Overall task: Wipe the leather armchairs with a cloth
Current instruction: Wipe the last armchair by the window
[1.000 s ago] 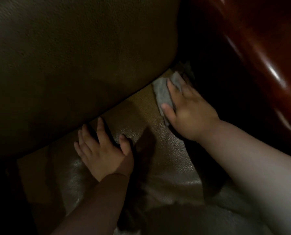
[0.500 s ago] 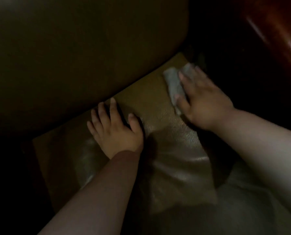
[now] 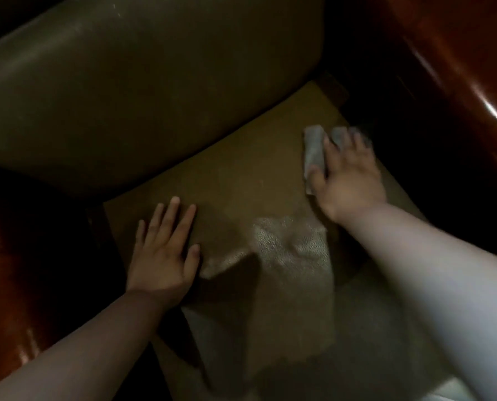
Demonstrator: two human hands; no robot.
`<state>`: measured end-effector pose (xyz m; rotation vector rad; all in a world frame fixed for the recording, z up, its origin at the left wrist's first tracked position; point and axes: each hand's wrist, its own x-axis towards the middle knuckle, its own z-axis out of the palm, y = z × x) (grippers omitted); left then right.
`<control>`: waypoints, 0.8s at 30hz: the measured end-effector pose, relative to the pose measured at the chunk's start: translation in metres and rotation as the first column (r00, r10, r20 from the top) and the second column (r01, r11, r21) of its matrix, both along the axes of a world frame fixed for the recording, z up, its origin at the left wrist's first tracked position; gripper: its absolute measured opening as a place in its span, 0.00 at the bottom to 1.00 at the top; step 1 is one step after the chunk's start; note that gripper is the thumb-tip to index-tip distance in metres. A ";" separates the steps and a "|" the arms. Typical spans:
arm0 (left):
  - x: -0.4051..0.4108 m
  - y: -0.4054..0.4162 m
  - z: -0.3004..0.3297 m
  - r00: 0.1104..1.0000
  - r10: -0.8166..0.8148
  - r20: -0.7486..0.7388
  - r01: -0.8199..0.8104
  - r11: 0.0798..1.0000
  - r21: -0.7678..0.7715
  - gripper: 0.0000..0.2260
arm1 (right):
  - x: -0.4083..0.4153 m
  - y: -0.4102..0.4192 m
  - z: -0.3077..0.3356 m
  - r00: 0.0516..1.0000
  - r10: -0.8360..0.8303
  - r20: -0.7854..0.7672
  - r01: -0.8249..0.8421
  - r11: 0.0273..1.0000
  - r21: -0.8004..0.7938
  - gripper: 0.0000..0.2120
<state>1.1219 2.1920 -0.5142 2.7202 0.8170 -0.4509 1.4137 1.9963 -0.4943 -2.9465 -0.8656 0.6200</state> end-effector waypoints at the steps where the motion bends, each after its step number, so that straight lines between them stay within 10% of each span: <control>1: -0.009 -0.005 -0.002 0.997 0.054 0.057 -0.054 0.999 0.003 0.32 | -0.016 0.012 -0.002 0.998 -0.061 0.029 0.061 0.998 -0.008 0.34; 7: -0.015 -0.024 0.002 0.813 0.571 0.110 -0.576 0.818 0.010 0.34 | -0.155 0.036 0.007 0.741 0.658 -0.131 -0.616 0.745 0.254 0.33; 15: -0.032 -0.033 -0.006 0.857 0.503 0.113 -0.508 0.861 0.022 0.37 | -0.043 0.059 -0.003 0.995 0.092 0.037 -0.090 0.994 -0.055 0.34; 21: -0.029 -0.030 0.006 0.899 0.437 0.017 -0.438 0.899 0.006 0.33 | -0.166 0.009 0.020 0.748 0.659 -0.079 -0.633 0.744 0.215 0.34; 24: -0.021 -0.034 0.011 0.959 0.281 0.030 -0.281 0.960 0.002 0.34 | -0.103 -0.032 0.016 0.784 0.618 -0.065 -0.609 0.785 0.112 0.36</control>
